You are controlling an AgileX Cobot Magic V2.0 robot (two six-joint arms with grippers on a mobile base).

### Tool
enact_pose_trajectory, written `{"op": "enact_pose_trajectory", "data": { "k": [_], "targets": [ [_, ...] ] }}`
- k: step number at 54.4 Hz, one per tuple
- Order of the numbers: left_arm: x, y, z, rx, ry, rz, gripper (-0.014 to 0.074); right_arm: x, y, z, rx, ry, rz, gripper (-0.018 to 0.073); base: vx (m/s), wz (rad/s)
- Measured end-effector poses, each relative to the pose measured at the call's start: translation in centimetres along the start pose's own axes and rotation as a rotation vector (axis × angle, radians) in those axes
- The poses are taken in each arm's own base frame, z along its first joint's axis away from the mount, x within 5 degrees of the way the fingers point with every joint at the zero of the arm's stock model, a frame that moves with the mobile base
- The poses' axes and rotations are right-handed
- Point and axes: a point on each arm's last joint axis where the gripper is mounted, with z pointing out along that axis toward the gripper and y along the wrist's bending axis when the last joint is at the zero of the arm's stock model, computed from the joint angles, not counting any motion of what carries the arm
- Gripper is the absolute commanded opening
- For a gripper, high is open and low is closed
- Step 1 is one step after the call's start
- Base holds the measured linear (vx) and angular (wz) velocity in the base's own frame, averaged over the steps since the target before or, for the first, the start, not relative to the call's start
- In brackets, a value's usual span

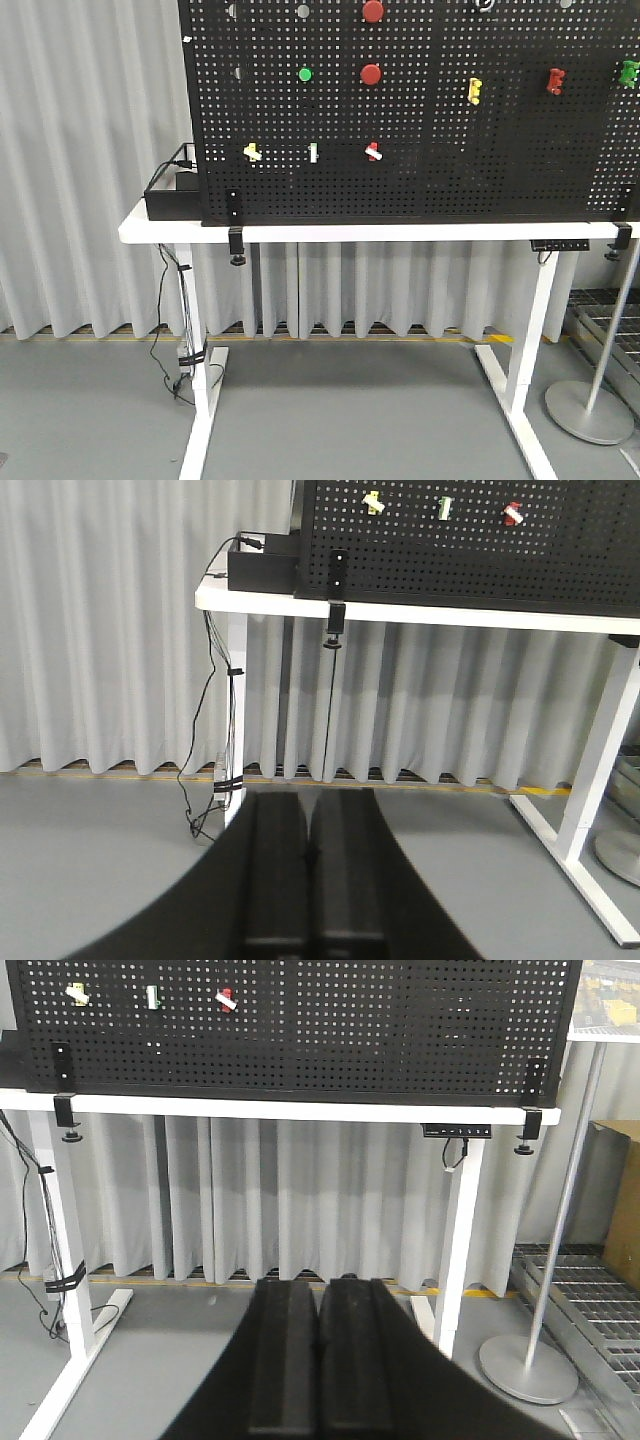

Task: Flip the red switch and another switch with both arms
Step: 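Drive the base forward up to the black pegboard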

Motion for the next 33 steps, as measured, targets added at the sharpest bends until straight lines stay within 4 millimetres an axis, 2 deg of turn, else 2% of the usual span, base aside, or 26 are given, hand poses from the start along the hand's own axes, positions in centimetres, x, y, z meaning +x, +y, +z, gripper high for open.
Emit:
{"op": "enact_pose_trajectory", "data": {
  "k": [33],
  "targets": [
    [0.00, 0.00, 0.00, 0.000, 0.000, 0.000, 0.0003, 0.00, 0.00, 0.00, 0.000, 0.000, 0.000, -0.0006, 0.00, 0.00]
  ]
}}
